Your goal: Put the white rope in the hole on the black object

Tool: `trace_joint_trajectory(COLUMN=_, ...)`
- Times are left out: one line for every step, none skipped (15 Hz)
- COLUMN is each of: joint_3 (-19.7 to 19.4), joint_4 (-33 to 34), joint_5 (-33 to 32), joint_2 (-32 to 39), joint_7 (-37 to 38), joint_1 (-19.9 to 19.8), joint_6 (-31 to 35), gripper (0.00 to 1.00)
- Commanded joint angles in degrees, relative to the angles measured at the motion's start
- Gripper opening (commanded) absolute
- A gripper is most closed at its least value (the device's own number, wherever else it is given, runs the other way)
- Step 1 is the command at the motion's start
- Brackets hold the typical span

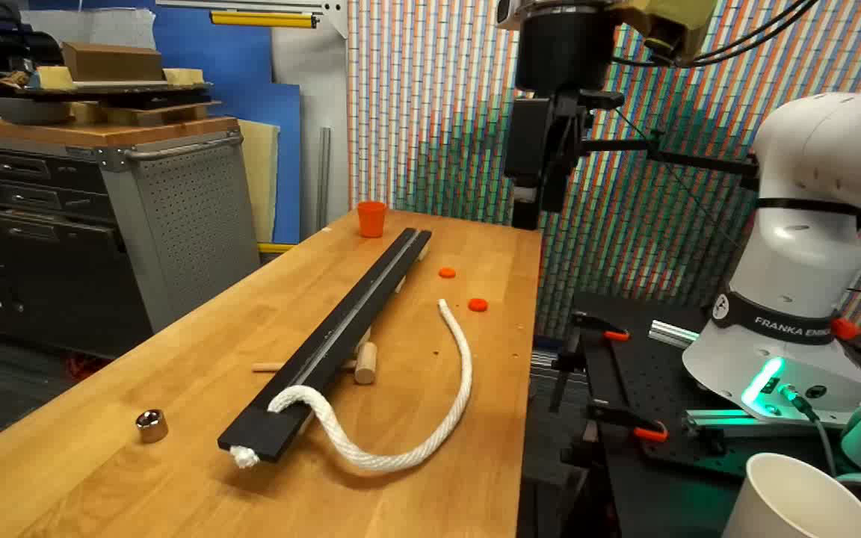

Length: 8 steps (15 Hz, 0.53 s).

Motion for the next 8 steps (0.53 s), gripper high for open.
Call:
trace_joint_trajectory(joint_3=-0.56, joint_4=0.18, joint_5=-0.34, joint_2=0.08, joint_7=0.25, joint_1=0.57, joint_6=-0.02, gripper=1.0)
trace_joint_trajectory(joint_3=-0.2, joint_4=0.1, joint_5=-1.0, joint_2=0.62, joint_7=1.22, joint_1=-0.02, joint_6=0.4, gripper=1.0)
trace_joint_trajectory(joint_3=-0.08, joint_4=-0.05, joint_5=-1.5, joint_2=1.16, joint_7=1.57, joint_1=-0.35, joint_6=0.76, gripper=1.0)
trace_joint_trajectory(joint_3=0.22, joint_4=-0.24, joint_5=-2.39, joint_2=1.68, joint_7=2.32, joint_1=-0.83, joint_6=1.43, gripper=1.0)
trace_joint_trajectory(joint_3=0.46, joint_4=-0.41, joint_5=-3.38, joint_2=2.34, joint_7=3.24, joint_1=-1.31, joint_6=2.0, gripper=1.0)
trace_joint_trajectory(joint_3=0.64, joint_4=-0.59, joint_5=-4.57, joint_2=3.29, joint_7=4.2, joint_1=-1.8, joint_6=2.73, gripper=1.0)
trace_joint_trajectory(joint_3=0.81, joint_4=-0.93, joint_5=-5.63, joint_2=4.19, joint_7=5.58, joint_1=-2.23, joint_6=4.27, gripper=1.0)
trace_joint_trajectory(joint_3=1.08, joint_4=-1.38, joint_5=-7.12, joint_2=5.46, joint_7=7.42, joint_1=-2.83, joint_6=6.18, gripper=1.0)
